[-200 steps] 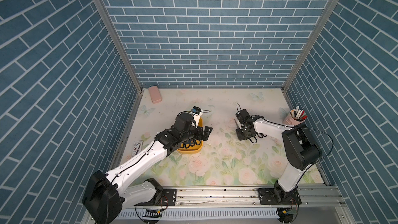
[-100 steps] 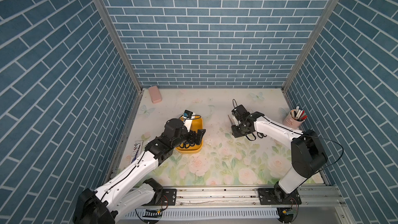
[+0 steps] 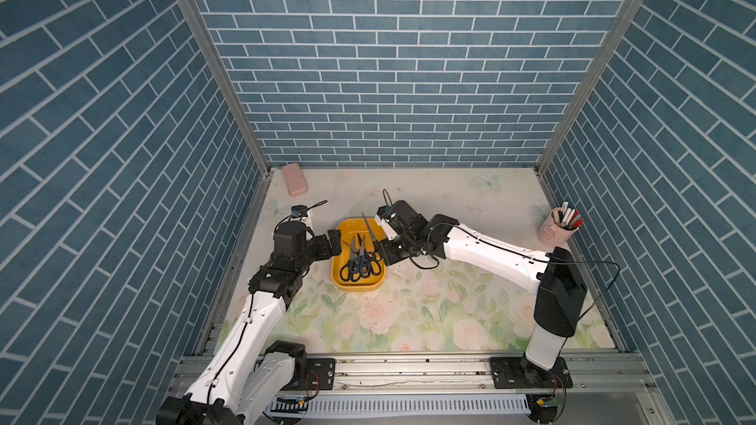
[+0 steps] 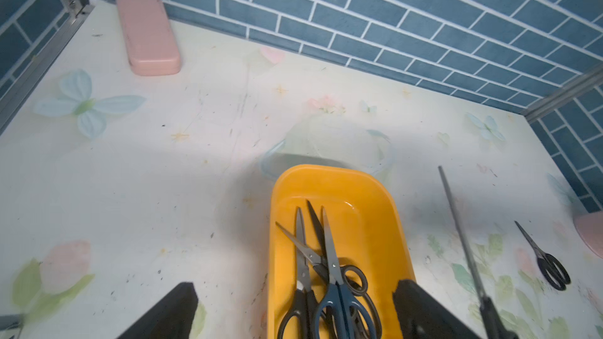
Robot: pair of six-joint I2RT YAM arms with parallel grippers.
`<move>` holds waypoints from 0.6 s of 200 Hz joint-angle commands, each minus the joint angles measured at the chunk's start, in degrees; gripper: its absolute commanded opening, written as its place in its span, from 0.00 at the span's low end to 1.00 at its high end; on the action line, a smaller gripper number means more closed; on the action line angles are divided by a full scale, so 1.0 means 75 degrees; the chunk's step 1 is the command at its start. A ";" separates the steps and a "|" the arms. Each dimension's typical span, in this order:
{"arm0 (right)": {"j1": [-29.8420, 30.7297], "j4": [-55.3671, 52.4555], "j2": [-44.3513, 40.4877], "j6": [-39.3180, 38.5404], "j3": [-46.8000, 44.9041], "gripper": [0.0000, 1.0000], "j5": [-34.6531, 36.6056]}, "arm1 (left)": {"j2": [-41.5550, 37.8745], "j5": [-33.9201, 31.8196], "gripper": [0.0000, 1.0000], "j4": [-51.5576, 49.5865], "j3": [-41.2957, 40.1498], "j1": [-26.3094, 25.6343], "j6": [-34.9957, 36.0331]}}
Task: Put the scissors into the storage box
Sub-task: Place the scissors in the storage box.
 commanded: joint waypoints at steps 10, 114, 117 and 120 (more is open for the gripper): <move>0.0225 0.0553 0.0594 0.1098 0.0173 0.00 0.0159 | -0.0197 -0.0515 1.00 -0.0334 -0.0025 0.0116 -0.0267; 0.0459 0.0546 0.1878 0.1189 0.1242 0.36 0.1015 | -0.0647 -0.0742 1.00 -0.0521 0.0029 0.0118 -0.0375; 0.0460 0.0549 0.1857 0.1169 0.1247 0.41 0.1028 | -0.0648 -0.0733 1.00 -0.0515 0.0044 0.0121 -0.0376; 0.0457 0.0547 0.1835 0.1153 0.1247 0.45 0.1063 | -0.0644 -0.0710 1.00 -0.0510 0.0058 0.0118 -0.0376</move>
